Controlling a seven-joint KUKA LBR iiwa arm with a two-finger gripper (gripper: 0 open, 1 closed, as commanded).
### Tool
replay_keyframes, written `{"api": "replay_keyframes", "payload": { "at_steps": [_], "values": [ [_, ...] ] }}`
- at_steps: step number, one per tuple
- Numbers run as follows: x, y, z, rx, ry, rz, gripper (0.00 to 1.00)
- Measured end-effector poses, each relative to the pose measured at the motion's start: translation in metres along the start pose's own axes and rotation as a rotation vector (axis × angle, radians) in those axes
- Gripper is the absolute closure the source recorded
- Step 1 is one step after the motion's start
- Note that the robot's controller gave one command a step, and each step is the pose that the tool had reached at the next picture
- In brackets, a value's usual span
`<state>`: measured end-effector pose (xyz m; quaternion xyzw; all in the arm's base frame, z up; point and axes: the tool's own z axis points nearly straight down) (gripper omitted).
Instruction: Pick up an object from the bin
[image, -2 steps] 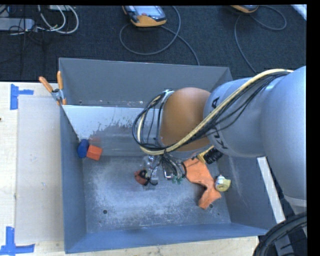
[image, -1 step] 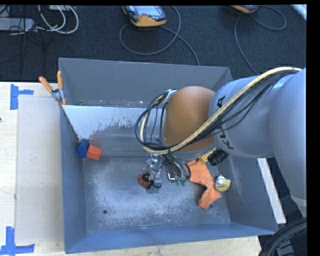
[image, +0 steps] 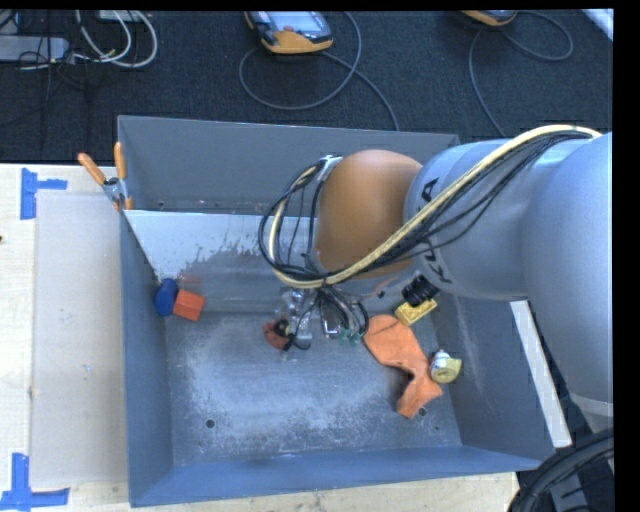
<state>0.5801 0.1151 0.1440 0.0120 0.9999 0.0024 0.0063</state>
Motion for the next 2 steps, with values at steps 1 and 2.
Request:
{"api": "replay_keyframes", "payload": {
  "at_steps": [1, 2],
  "values": [
    [0.012, 0.014, 0.022, 0.008, 0.038, 0.011, 1.00],
    [-0.003, 0.015, 0.025, 0.001, 0.005, -0.015, 1.00]
  ]
}}
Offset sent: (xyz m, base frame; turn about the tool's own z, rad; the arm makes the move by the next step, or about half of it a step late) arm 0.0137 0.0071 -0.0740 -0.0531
